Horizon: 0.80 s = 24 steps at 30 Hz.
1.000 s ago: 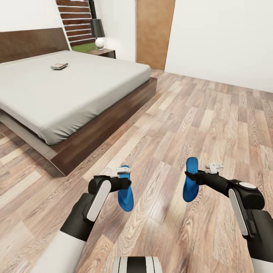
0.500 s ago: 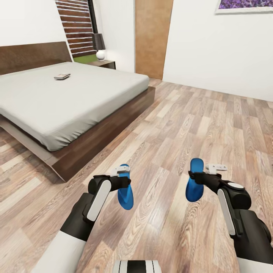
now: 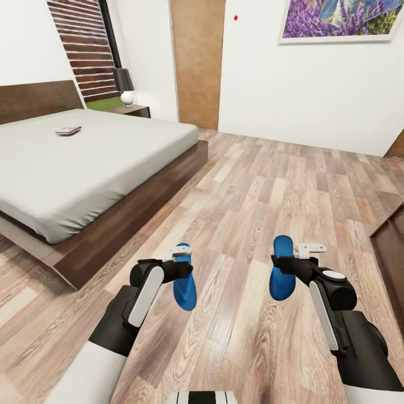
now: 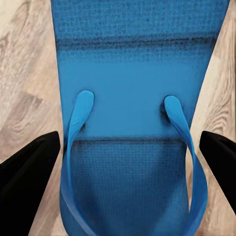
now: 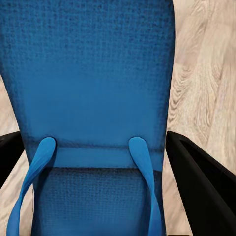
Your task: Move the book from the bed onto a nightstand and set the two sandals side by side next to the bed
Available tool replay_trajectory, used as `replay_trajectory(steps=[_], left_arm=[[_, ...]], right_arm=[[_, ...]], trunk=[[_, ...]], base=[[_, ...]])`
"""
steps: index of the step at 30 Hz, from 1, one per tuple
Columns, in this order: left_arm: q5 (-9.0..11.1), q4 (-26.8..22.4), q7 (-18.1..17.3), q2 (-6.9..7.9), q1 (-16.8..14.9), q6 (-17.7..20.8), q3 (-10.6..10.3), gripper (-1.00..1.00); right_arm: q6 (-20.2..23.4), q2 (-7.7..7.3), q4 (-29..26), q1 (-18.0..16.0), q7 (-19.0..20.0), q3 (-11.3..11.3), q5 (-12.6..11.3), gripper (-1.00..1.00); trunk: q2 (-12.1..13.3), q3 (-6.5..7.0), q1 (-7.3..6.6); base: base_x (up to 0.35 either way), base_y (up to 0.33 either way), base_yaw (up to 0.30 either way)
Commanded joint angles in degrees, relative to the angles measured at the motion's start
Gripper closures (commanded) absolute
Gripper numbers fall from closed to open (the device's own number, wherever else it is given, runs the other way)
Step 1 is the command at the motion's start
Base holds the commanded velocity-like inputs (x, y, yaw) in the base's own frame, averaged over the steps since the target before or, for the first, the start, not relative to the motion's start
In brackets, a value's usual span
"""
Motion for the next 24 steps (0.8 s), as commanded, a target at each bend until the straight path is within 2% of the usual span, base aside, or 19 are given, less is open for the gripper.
replay_trajectory(steps=[1,3,7,8,9,10,14,15,18,20,21,22,24], left_arm=[[0.7,0.0,0.6,0.06,0.0,0.1,0.0,1.00],[0.6,0.1,0.6,0.18,0.0,0.1,0.0,1.00],[0.5,0.2,0.6,0.61,0.5,-2.5,0.0,1.00],[0.6,3.1,0.4,0.67,0.7,-4.8,-0.2,1.00],[0.5,3.5,0.4,0.66,0.7,-4.8,-0.3,1.00],[0.4,6.2,0.4,0.68,0.7,-6.9,-0.5,1.00],[0.4,8.0,0.5,0.75,1.7,-9.8,-0.5,1.00],[0.4,8.7,0.5,0.81,3.1,-11.6,-0.4,1.00],[0.4,9.0,0.5,0.90,4.5,-13.2,-0.2,1.00],[0.3,9.0,0.4,1.21,6.4,-14.7,-0.1,1.00],[0.3,9.0,0.4,1.21,6.4,-14.7,-0.1,1.00],[0.3,8.4,0.4,1.50,7.5,-15.2,0.0,1.00],[0.3,7.5,0.3,1.90,8.5,-15.6,0.0,1.00]], right_arm=[[0.3,-0.01,-0.1,0.0,0.0,0.0,-0.2,1.00],[0.3,0.00,-0.1,-0.1,0.0,0.0,-0.3,1.00],[0.4,0.00,-0.1,-0.1,0.0,0.1,-0.4,1.00],[0.4,-0.02,-0.1,-0.1,0.0,0.0,-0.4,1.00],[0.4,-0.03,-0.1,-0.1,0.0,0.0,-0.4,1.00],[0.4,-0.08,-0.1,-0.1,0.0,0.1,-0.4,1.00],[0.4,-0.08,0.0,-0.1,0.0,0.1,-0.4,1.00],[0.4,-0.05,-0.1,-0.1,0.0,0.1,-0.4,1.00],[0.4,-0.04,-0.1,-0.1,0.1,0.2,-0.4,1.00],[0.4,-0.07,-0.1,0.0,0.3,1.5,-0.5,1.00],[0.4,-0.07,-0.1,0.0,0.3,1.5,-0.5,1.00],[0.3,-0.11,-0.1,0.0,0.6,3.1,-0.4,1.00],[0.1,-0.13,-0.1,0.0,0.7,4.6,-0.4,1.00]], trunk=[[0.0,0.18,-0.03],[0.0,0.62,-0.08],[0.0,0.62,-0.08],[0.0,0.62,-0.08],[0.0,0.62,-0.08],[0.0,0.62,-0.08],[0.0,0.62,-0.08],[0.0,0.62,-0.08],[0.0,0.62,-0.08],[0.0,0.62,-0.08],[0.0,0.62,-0.08],[0.0,0.62,-0.08],[0.0,0.62,-0.08]], base=[[0.000,0.000,-0.267],[0.000,0.000,-0.267],[0.000,0.000,-0.268],[0.282,0.000,-0.268],[0.291,0.000,-0.268],[0.320,0.000,-0.147],[0.324,0.000,-0.098],[0.327,0.000,-0.048],[0.328,0.000,-0.033],[0.329,0.000,-0.020],[0.330,0.000,-0.016],[0.330,0.000,-0.010],[0.330,0.000,-0.007]])
